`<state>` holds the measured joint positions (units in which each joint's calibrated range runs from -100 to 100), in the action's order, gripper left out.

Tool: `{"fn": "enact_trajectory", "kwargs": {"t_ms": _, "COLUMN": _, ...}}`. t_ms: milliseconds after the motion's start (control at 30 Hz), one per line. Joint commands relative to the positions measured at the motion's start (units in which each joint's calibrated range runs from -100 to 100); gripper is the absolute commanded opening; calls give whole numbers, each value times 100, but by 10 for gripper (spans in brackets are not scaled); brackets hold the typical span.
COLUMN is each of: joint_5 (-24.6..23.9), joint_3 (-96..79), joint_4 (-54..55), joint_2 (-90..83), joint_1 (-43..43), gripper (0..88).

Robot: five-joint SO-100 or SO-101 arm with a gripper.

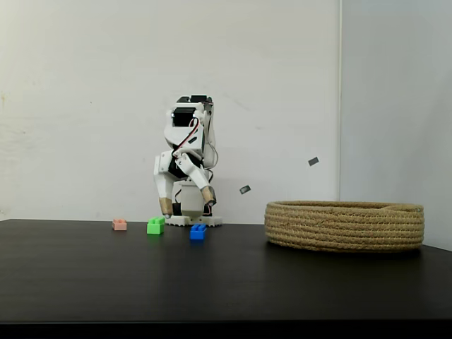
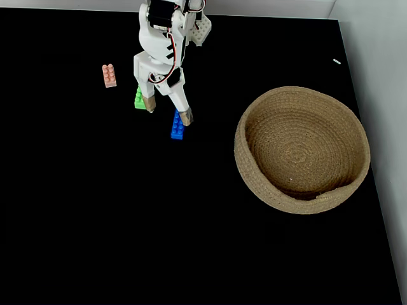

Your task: Place the lego blocks in the tray

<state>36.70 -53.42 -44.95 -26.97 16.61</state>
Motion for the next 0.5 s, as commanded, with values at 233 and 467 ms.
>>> {"fn": "enact_trajectory", "kwargs": {"t_ms": 233, "joint_5": 264, "joint_3": 477, "joint_4": -16, "joint_2": 1021, "joint_1": -4, "gripper": 270}}
{"fn": "enact_trajectory", "kwargs": {"t_ms": 467, "joint_5": 366, "joint_3": 48, "joint_4": -24, "joint_2": 917, "joint_1": -144, "gripper": 214}}
